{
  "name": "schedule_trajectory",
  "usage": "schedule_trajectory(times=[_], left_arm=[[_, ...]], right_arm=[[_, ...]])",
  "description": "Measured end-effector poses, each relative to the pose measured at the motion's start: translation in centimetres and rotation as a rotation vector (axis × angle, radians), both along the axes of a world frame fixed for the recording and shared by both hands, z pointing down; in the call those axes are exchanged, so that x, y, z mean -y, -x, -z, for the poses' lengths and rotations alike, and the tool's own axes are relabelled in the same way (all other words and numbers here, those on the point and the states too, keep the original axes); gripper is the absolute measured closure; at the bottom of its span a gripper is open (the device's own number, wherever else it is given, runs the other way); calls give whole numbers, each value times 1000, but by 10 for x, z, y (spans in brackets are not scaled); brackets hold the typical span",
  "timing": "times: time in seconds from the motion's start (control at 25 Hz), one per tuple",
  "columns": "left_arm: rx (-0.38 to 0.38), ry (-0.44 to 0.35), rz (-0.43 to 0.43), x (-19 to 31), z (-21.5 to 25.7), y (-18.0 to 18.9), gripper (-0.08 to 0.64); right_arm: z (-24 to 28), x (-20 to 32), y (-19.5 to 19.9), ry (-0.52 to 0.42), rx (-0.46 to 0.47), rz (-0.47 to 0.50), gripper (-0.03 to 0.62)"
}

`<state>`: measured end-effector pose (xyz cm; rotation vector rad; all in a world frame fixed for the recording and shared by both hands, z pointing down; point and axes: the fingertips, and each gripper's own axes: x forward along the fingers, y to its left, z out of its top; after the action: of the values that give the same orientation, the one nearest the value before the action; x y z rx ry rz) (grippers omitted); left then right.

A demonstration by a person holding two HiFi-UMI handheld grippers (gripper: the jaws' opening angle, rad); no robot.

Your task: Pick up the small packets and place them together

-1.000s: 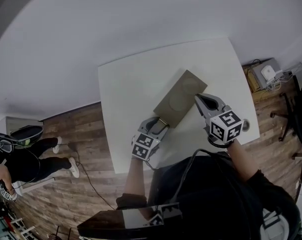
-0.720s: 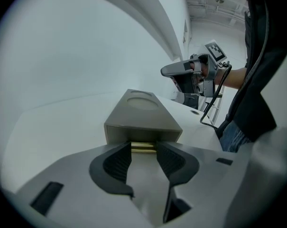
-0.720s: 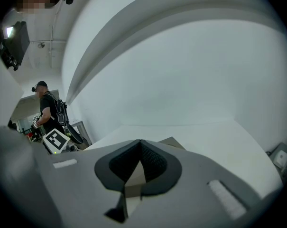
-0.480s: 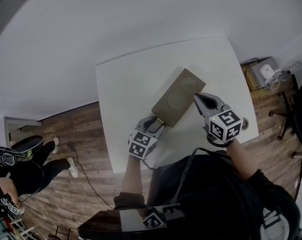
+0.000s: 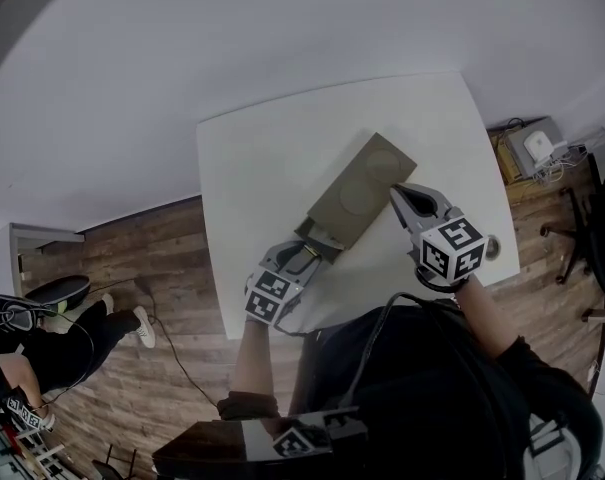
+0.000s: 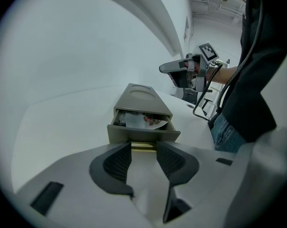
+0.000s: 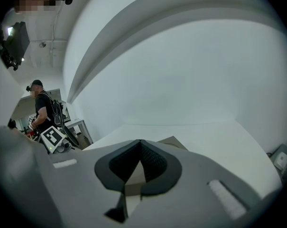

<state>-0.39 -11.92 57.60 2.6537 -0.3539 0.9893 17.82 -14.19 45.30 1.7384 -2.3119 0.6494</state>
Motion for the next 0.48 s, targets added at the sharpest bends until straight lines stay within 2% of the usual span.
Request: schedule_trajectory(times=[0.48], left_arm=[[33, 16, 19, -21, -1, 47, 394]], right_arm=[[-7, -4, 12, 25, -16, 36, 597]])
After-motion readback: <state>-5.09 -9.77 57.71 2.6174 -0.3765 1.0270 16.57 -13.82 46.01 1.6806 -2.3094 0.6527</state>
